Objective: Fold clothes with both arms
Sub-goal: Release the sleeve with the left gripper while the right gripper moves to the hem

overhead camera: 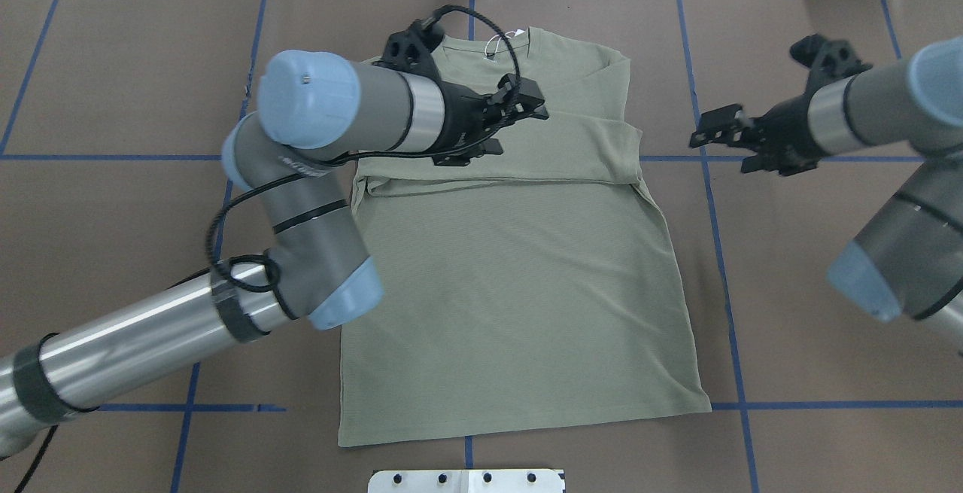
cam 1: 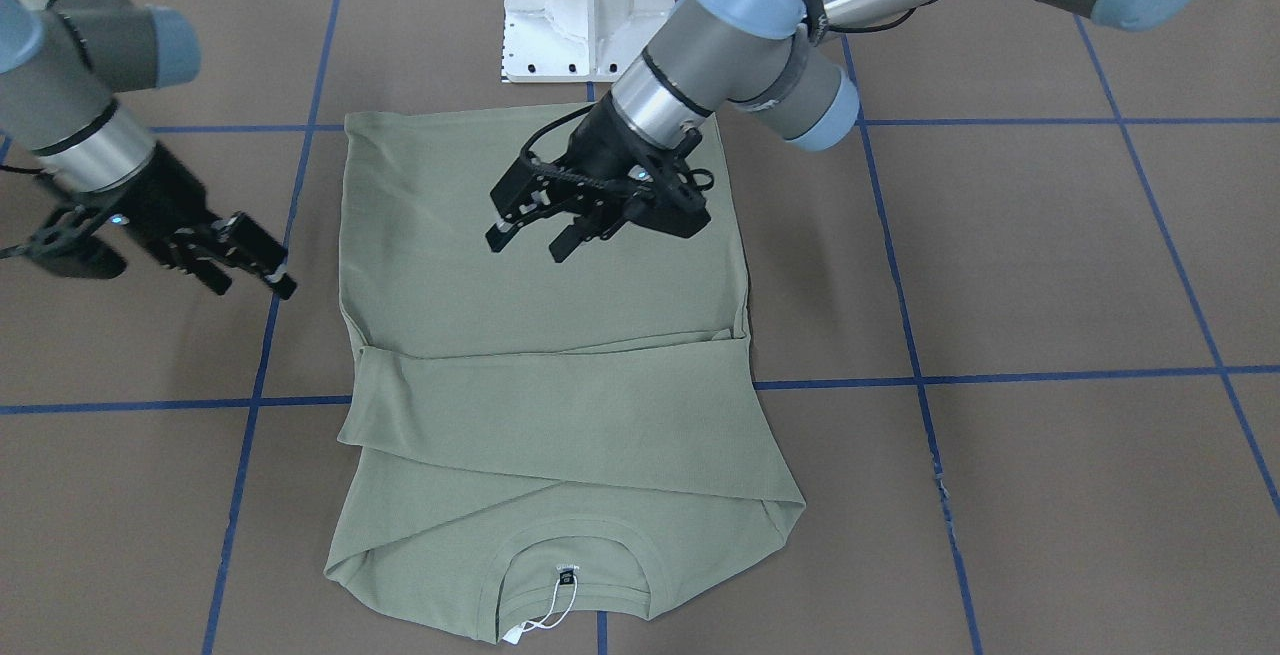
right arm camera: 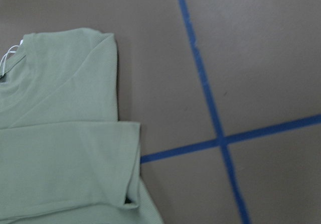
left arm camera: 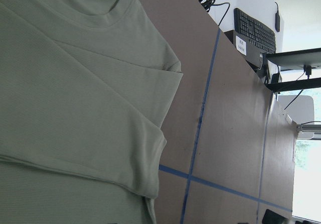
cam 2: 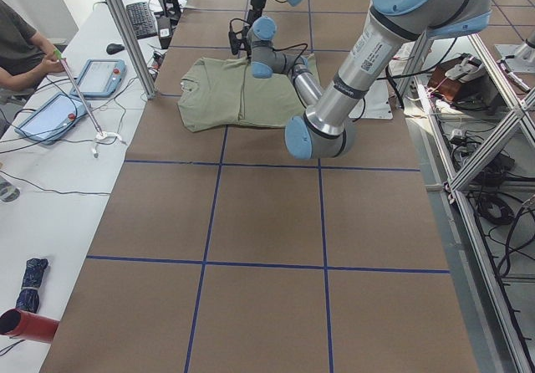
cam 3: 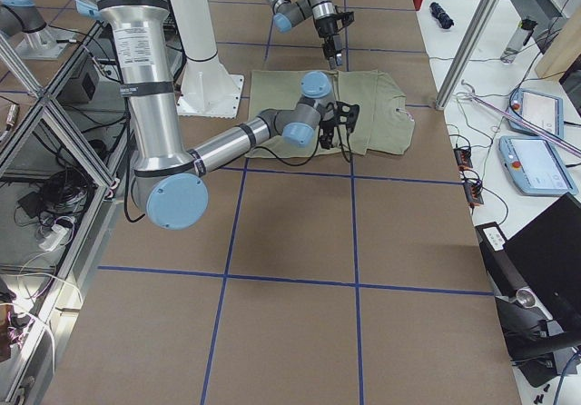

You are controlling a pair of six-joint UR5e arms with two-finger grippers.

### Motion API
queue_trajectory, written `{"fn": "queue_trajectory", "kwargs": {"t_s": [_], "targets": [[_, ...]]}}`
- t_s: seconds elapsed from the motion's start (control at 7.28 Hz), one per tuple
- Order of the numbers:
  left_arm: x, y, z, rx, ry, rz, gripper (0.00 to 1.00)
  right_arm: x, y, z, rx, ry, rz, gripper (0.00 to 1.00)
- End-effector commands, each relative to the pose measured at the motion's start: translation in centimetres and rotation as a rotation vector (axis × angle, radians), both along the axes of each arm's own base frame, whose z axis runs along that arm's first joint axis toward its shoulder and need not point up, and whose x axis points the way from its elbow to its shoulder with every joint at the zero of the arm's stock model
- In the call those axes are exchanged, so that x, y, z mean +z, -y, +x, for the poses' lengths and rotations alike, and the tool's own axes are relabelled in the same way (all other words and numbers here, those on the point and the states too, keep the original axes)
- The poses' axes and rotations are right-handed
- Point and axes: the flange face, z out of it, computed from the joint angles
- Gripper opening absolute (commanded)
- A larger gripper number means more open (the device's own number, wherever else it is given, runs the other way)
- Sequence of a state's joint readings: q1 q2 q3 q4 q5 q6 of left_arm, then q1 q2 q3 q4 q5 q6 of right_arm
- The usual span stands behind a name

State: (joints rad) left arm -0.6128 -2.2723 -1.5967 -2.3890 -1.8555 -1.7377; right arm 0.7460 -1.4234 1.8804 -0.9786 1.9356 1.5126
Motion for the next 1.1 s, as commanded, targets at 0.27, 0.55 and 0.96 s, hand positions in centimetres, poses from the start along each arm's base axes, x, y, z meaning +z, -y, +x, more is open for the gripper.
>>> {"fn": "queue_trajectory", "kwargs": {"t_s": [0.27,0.55,0.96], "targets": [[6.8,-3.2,-6.4,0.040,0.057,0.006,0.81,-3.4,-21.1,-11.9,0.018,-0.142,-0.138,0.93],[6.3,-3.6,-6.9,0.037,0.042,0.007,0.83,0.7,-23.8,-11.5,0.024,-0.216,-0.193,0.88],[6.5,-3.6,-6.6,0.040,0.036,-0.032,0.83,4.0,-25.1,-9.9,0.050,-0.249,-0.254,0.83]]}}
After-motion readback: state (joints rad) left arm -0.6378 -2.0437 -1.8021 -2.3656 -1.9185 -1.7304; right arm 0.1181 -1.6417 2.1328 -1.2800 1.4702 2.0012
